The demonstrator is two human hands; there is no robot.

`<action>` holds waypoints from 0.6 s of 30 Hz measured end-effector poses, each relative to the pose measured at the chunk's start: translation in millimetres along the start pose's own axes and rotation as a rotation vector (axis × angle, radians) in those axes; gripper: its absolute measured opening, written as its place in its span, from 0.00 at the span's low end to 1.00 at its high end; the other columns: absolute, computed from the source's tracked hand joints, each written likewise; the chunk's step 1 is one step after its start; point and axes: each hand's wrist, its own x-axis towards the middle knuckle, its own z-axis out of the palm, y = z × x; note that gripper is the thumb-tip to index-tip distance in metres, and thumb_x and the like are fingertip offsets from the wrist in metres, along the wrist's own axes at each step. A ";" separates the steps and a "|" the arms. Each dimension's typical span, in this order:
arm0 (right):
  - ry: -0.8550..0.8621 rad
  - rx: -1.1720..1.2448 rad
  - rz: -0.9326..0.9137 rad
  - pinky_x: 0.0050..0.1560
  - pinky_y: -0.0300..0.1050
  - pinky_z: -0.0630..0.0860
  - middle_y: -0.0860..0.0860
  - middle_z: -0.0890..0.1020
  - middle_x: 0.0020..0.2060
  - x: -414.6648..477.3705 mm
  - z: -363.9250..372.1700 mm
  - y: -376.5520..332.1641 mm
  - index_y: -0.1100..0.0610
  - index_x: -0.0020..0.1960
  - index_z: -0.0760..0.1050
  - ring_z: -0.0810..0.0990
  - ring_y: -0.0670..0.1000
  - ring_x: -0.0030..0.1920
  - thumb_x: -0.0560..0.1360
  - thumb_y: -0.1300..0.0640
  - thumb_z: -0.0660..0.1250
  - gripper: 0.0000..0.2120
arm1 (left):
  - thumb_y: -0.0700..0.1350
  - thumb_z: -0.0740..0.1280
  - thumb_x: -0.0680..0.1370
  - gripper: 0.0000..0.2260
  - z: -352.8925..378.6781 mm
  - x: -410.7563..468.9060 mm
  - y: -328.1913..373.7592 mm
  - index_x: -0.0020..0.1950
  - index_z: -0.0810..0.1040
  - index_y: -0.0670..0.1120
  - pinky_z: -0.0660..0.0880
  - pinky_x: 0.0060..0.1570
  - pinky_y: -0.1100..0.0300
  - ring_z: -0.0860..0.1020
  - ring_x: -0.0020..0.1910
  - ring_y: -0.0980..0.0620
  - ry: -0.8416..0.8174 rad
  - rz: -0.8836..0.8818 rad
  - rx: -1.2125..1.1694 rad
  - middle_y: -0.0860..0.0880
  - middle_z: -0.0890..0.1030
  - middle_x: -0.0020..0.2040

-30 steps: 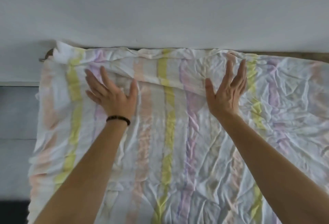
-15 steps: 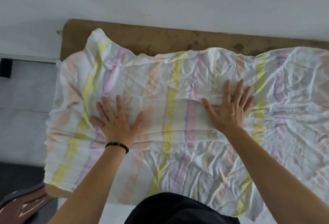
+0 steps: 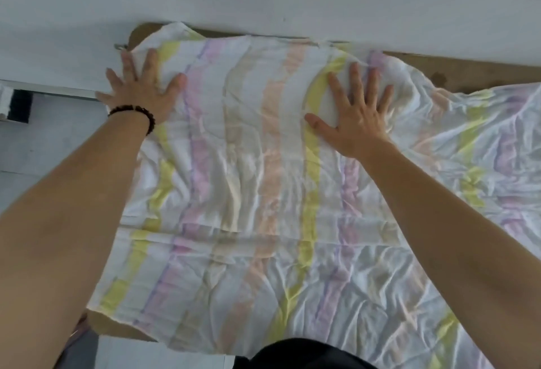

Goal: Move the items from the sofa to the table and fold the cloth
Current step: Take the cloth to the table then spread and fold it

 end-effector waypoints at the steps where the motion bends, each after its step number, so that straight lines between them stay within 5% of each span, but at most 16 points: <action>1: 0.005 -0.013 0.007 0.73 0.69 0.36 0.52 0.41 0.80 1.9 0.0 -2.9 0.42 0.79 0.44 0.35 0.62 0.78 0.70 0.21 0.45 0.44 | 0.77 0.40 0.70 0.37 -1.9 5.1 -4.3 0.76 0.38 0.65 0.46 0.69 0.29 0.43 0.77 0.38 -0.021 -0.027 -0.028 0.49 0.40 0.79; 4: 0.027 -0.051 0.017 0.73 0.70 0.37 0.52 0.41 0.80 6.5 0.3 -7.8 0.42 0.79 0.44 0.35 0.62 0.78 0.69 0.20 0.44 0.46 | 0.69 0.43 0.76 0.33 -0.4 6.0 7.3 0.78 0.44 0.58 0.44 0.69 0.30 0.42 0.77 0.37 0.123 -0.049 -0.042 0.41 0.42 0.79; 7: 0.033 -0.070 0.006 0.73 0.70 0.38 0.51 0.42 0.80 9.4 -0.4 -7.8 0.43 0.80 0.44 0.36 0.61 0.78 0.68 0.19 0.43 0.46 | 0.58 0.50 0.80 0.29 10.6 -17.9 45.0 0.78 0.53 0.48 0.46 0.70 0.32 0.47 0.77 0.37 0.410 0.162 -0.082 0.38 0.47 0.79; 10: 0.076 -0.074 -0.011 0.74 0.69 0.40 0.51 0.44 0.80 11.9 1.5 -8.3 0.43 0.80 0.46 0.37 0.60 0.79 0.69 0.19 0.43 0.46 | 0.65 0.46 0.79 0.30 38.3 -33.2 74.4 0.79 0.51 0.54 0.44 0.71 0.33 0.47 0.78 0.40 0.372 0.453 0.011 0.43 0.48 0.79; 14: 0.198 0.023 -0.008 0.76 0.65 0.42 0.55 0.49 0.80 12.4 9.7 -5.2 0.49 0.80 0.52 0.44 0.58 0.79 0.72 0.23 0.48 0.44 | 0.71 0.43 0.76 0.34 53.0 -25.7 84.2 0.79 0.46 0.57 0.41 0.71 0.33 0.45 0.78 0.41 0.346 0.245 -0.022 0.45 0.46 0.80; 18: 0.404 0.240 -0.051 0.77 0.61 0.49 0.62 0.56 0.78 7.0 15.1 -1.1 0.56 0.76 0.64 0.52 0.60 0.79 0.78 0.33 0.53 0.36 | 0.63 0.49 0.77 0.31 51.3 -34.3 89.6 0.78 0.50 0.54 0.43 0.69 0.30 0.47 0.77 0.38 0.378 0.196 -0.051 0.41 0.48 0.79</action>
